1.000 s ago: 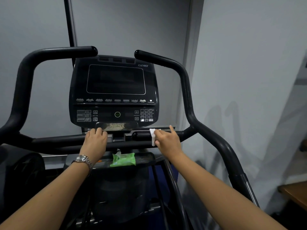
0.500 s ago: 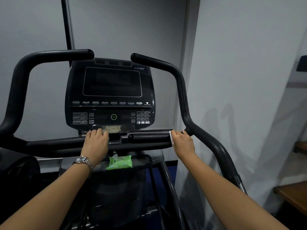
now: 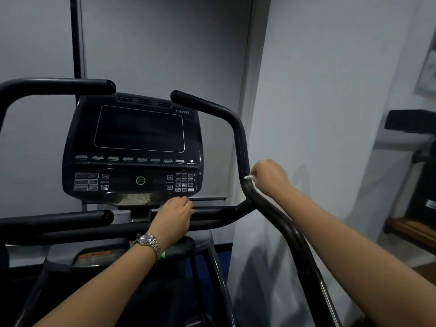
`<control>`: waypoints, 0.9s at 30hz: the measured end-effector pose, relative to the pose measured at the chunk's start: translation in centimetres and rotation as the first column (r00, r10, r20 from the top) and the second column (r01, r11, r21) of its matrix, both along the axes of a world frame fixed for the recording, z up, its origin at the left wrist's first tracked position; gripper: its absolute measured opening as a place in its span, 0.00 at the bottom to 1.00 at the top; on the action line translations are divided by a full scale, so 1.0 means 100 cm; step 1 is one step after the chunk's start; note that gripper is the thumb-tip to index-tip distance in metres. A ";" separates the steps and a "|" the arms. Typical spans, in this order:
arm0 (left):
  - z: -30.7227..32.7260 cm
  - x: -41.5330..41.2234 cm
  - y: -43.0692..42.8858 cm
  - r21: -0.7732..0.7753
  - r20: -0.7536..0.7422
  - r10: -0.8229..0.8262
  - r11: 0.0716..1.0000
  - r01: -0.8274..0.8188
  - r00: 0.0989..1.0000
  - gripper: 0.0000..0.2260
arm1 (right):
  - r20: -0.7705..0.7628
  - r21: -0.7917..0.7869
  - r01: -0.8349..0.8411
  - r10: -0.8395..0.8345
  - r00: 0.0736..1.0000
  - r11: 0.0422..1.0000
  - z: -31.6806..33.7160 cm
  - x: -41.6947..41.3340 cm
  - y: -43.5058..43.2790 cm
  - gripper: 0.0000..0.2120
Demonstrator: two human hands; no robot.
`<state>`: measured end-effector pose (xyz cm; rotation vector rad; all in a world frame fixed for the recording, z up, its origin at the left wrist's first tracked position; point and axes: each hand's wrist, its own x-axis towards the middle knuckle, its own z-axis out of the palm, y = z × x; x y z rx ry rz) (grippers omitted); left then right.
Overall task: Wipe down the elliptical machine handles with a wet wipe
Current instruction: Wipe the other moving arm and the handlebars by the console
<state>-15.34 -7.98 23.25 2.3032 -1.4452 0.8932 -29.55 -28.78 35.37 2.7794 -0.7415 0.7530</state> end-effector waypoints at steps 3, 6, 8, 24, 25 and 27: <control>-0.003 0.000 -0.009 0.040 -0.156 -0.001 0.999 0.007 0.988 0.10 | -0.254 0.025 0.077 -0.069 0.965 0.997 -0.012 -0.004 -0.001 0.11; 0.004 0.000 -0.016 0.062 -0.253 0.043 0.998 -0.028 0.966 0.11 | -0.253 0.100 0.037 -0.011 0.968 0.994 -0.018 0.003 -0.012 0.17; 0.015 -0.002 -0.019 0.100 -0.334 0.077 0.994 -0.046 0.940 0.11 | -0.222 0.139 0.000 0.031 0.975 0.990 -0.018 0.007 -0.022 0.20; 0.047 0.003 -0.033 0.210 -0.447 0.153 0.976 -0.063 0.881 0.11 | 0.082 0.295 -0.257 0.244 0.966 0.920 -0.024 0.018 -0.038 0.12; 0.047 0.002 -0.033 0.215 -0.438 0.159 0.974 -0.068 0.885 0.11 | 0.125 0.298 -0.263 0.235 0.964 0.918 -0.025 0.019 -0.039 0.12; 0.047 -0.002 -0.033 0.225 -0.423 0.171 0.971 -0.079 0.890 0.10 | 0.119 0.276 -0.240 0.214 0.969 0.931 -0.028 0.014 -0.039 0.12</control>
